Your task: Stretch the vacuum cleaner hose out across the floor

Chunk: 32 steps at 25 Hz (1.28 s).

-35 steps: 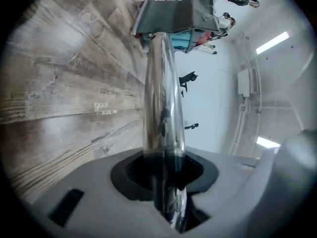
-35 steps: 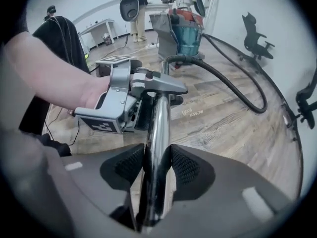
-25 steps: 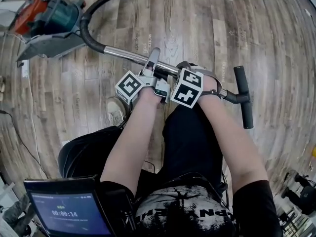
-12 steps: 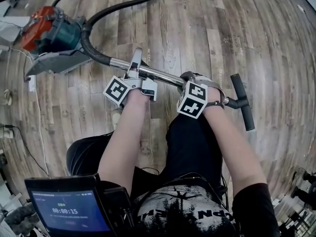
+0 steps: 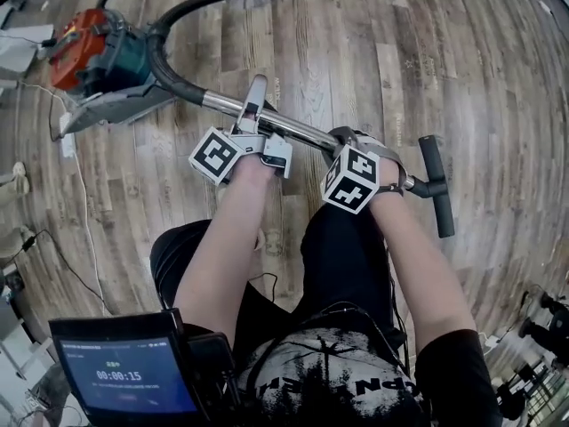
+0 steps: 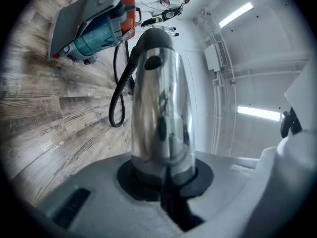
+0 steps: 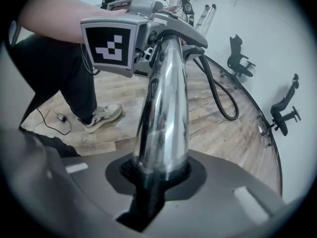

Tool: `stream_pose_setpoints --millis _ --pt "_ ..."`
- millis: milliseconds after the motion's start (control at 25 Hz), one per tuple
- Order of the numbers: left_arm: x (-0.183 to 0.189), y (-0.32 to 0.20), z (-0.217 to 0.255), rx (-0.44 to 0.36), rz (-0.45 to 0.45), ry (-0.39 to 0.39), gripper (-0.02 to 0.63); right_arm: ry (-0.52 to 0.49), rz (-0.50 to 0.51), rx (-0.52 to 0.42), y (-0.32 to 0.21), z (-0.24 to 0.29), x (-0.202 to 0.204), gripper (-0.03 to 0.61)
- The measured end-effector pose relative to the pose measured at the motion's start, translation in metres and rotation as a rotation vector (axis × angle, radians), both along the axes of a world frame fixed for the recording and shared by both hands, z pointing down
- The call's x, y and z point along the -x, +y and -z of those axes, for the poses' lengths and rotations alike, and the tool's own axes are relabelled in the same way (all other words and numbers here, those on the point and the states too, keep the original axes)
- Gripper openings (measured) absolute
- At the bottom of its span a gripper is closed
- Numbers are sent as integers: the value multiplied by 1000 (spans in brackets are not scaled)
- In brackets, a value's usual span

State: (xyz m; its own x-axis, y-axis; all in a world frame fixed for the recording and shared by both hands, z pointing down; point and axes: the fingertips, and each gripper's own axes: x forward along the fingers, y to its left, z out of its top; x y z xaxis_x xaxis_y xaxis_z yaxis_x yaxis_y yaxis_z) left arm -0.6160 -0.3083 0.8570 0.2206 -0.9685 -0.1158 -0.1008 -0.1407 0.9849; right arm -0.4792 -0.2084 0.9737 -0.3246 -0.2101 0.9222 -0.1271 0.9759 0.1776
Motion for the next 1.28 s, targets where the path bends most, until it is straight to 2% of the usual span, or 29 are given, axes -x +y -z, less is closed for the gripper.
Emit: stream_pose_setpoints --millis 200,400,600,720,800,840,920,960,1040,1160,1200,1280 --pt "-7 30 114 47 -18 -7 37 -27 -13 69 40 115 -2 84" --pt "-42 61 266 62 -47 -6 38 -66 -38 149 85 264 -27 84" --pt "-105 85 426 -11 -108 -2 38 -157 -56 238 117 413 -73 87" --pt "-140 117 488 -49 -153 -33 38 -203 -58 282 151 470 -101 89" --pt "-156 137 513 -61 -166 -55 38 -212 -55 246 168 492 -114 92" --pt "-157 146 519 -56 -164 -95 38 -205 -55 206 172 498 -118 92" --pt "-146 162 519 -24 -160 -269 38 -193 -69 125 181 506 -117 95" --pt "-143 170 523 -37 -172 -304 38 -199 -88 103 188 508 -113 92" --pt "-144 180 534 -81 -213 -272 38 -222 -126 84 199 512 -104 84" --pt "-135 187 524 -50 -244 -393 40 -238 -155 75 206 513 -99 84" --pt "-136 191 521 -52 -254 -380 40 -239 -161 76 210 510 -99 84" --pt "-144 194 524 -80 -274 -288 40 -238 -172 76 215 506 -98 84"
